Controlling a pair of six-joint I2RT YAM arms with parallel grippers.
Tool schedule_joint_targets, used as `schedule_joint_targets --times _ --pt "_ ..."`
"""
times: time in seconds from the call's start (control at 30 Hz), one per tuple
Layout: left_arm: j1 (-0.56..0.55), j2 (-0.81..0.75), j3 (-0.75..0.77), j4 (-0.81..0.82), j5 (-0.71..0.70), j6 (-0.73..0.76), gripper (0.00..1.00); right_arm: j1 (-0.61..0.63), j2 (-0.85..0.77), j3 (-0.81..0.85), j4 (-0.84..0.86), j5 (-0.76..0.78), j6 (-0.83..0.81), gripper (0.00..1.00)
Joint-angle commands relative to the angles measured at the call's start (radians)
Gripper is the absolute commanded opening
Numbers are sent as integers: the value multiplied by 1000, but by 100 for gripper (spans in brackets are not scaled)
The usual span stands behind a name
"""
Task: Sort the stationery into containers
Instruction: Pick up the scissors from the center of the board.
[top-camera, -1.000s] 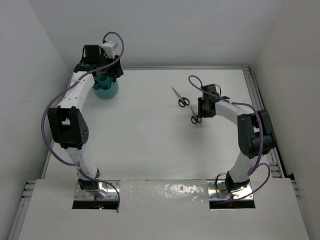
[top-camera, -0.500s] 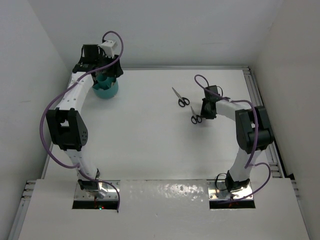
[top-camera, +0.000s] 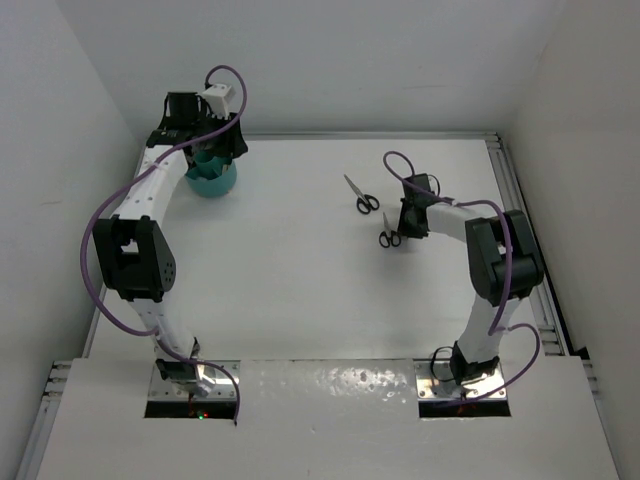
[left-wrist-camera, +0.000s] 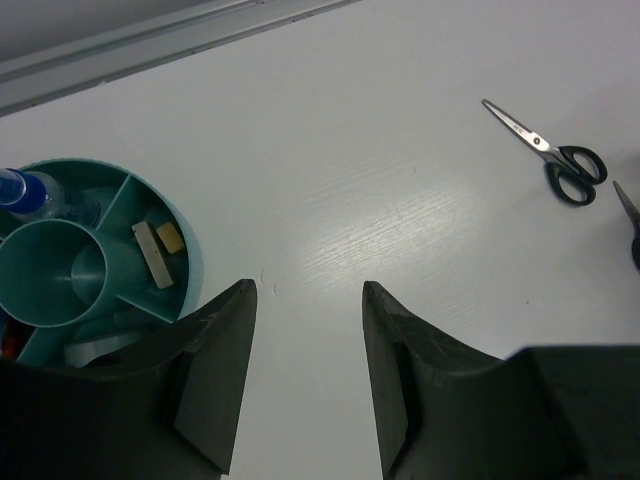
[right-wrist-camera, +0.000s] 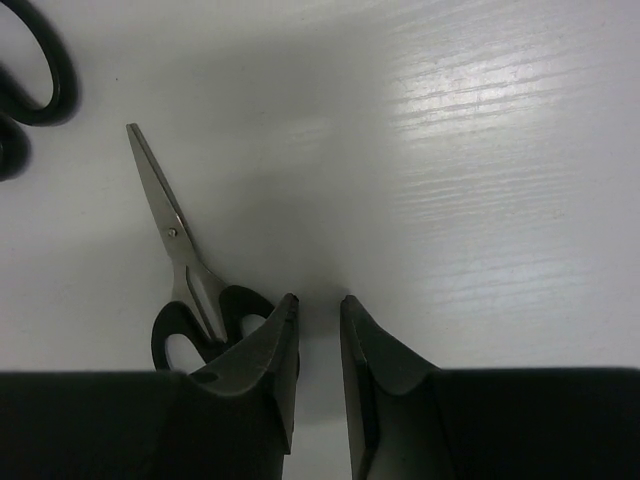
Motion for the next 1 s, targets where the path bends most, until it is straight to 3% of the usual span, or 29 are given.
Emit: schedule_joint_targets --times 0.0,0.37,0.97 --pt "11 -55 -5 34 13 -9 45 11 -20 -50 -15 29 15 22" --pt "11 -58 -9 37 22 -18 45 56 -190 -159 85 12 -67 22" --pt "9 -75 -32 39 22 -9 45 73 -32 -35 62 8 -32 23"
